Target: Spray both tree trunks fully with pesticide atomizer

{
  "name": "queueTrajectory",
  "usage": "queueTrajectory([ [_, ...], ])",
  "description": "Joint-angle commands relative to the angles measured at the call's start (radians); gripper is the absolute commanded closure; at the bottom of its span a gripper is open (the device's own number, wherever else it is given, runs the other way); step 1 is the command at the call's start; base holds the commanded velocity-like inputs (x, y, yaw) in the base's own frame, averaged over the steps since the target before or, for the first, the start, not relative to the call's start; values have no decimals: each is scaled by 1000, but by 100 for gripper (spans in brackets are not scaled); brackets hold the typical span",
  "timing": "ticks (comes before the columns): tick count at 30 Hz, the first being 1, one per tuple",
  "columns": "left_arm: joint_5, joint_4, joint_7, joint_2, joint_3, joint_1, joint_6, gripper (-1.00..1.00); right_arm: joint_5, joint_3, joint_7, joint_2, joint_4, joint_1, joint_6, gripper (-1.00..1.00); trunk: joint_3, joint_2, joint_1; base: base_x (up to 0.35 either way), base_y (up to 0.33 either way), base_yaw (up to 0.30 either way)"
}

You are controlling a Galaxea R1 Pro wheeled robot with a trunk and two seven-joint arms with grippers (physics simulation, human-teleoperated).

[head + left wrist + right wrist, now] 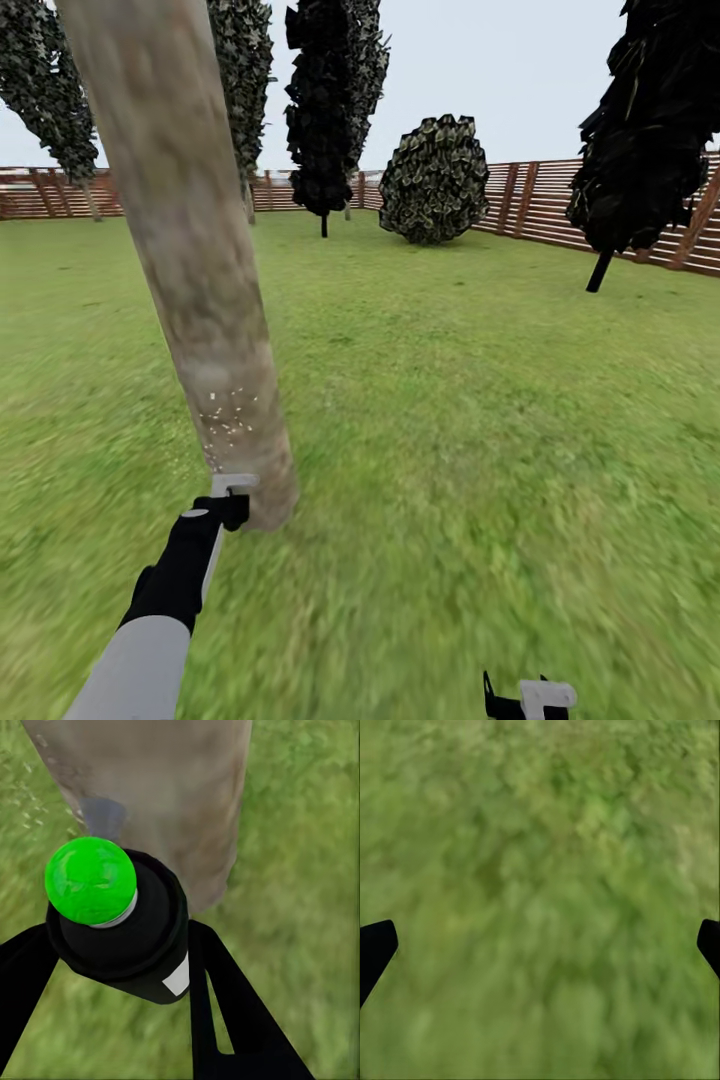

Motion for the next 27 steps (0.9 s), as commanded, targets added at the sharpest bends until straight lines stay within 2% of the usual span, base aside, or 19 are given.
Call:
queueTrajectory([
  [1,-1,3,0,-2,0,0,0,100,0,0,0,0,0,0,0,-100,0,0,0,240,-169,276],
  [5,-5,6,0,16,9,2,-2,100,0,0,1,0,0,0,0,-100,0,0,0,59,-35,138],
  [7,-2,7,0,53,11,5,-2,100,0,0,1,0,0,0,0,-100,0,0,0,6,-4,15],
  [8,-1,9,0,63,10,6,-2,100,0,0,1,0,0,0,0,-100,0,0,0,1,-1,4],
  [10,-1,29,1,62,6,6,-2,100,0,0,1,0,0,0,0,-100,0,0,0,0,0,1],
  [12,-2,84,1,44,2,6,-3,100,0,0,1,0,0,0,0,-100,0,0,0,42,-17,0],
  [14,-2,102,1,27,1,6,-3,100,0,0,1,0,0,0,0,-100,0,0,0,146,-129,101],
  [16,-4,108,2,23,4,6,-3,100,0,0,1,0,0,0,0,-100,0,0,0,186,-188,238],
  [19,-5,112,3,39,15,7,-3,100,0,0,1,0,0,0,0,-100,0,0,0,209,-200,273],
  [21,-5,125,3,77,42,7,-3,100,0,0,2,0,0,0,0,-100,0,0,0,231,-191,276],
  [22,-4,143,1,108,77,8,-4,100,0,0,2,0,0,0,0,-100,0,0,0,225,-133,105],
  [24,-5,150,1,115,85,8,-27,100,0,0,2,0,0,0,0,-100,0,0,0,165,-64,51],
  [26,-7,176,2,107,83,8,-72,100,0,0,2,0,1,0,0,-100,0,0,0,56,-18,15],
  [27,-9,240,3,90,70,7,-95,100,0,0,2,0,1,0,0,-100,0,0,0,14,-5,4],
])
